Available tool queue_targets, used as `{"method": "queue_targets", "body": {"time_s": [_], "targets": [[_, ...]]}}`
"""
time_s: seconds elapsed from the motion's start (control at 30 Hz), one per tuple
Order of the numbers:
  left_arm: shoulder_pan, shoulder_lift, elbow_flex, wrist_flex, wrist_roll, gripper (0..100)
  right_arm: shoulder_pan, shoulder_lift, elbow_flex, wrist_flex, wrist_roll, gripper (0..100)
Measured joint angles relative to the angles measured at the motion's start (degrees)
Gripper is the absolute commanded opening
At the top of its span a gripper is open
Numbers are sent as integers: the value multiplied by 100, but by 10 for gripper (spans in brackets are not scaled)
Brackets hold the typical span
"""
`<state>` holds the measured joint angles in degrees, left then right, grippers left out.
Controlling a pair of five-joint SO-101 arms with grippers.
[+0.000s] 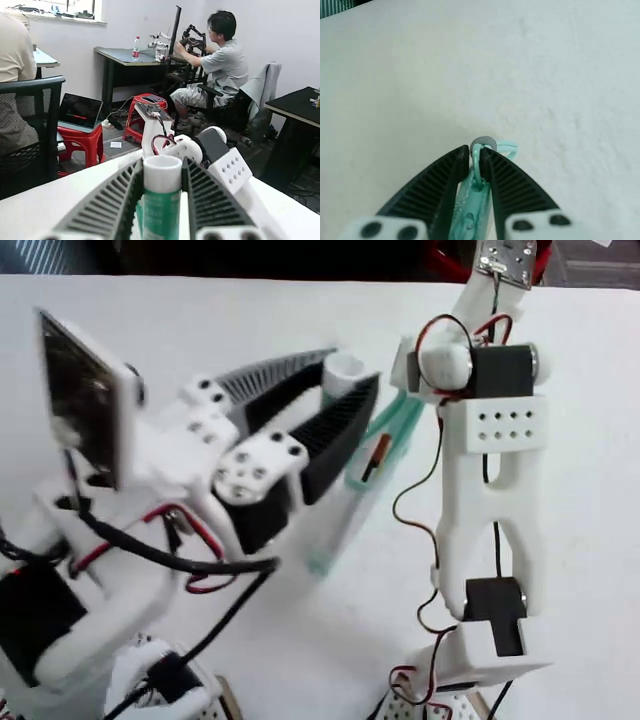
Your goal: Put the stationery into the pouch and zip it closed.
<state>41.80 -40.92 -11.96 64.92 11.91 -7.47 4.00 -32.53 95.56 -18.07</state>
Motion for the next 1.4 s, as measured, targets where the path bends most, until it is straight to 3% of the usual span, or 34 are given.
{"method": "queue_targets", "body": {"time_s": [0.3,0.57,0.73,0.9,1.17,1.27,1.4], "targets": [[0,-2321,4484,-3938,-343,83,62,0,9,-9,0,23],[-26,-1881,6031,-5776,-633,83,-149,0,9,-9,0,23],[-79,-1600,6224,-6101,-1125,83,-158,-9,9,-9,0,23],[-369,-1538,6549,-6629,-1143,83,-167,-9,9,-9,0,23],[-396,-1538,7007,-6743,-1143,108,-176,-9,9,-9,0,23],[-413,-1538,7007,-6558,-1143,238,-176,0,9,-123,0,23],[-413,-1538,6884,-5714,-1073,264,-176,0,18,-167,0,23]]}}
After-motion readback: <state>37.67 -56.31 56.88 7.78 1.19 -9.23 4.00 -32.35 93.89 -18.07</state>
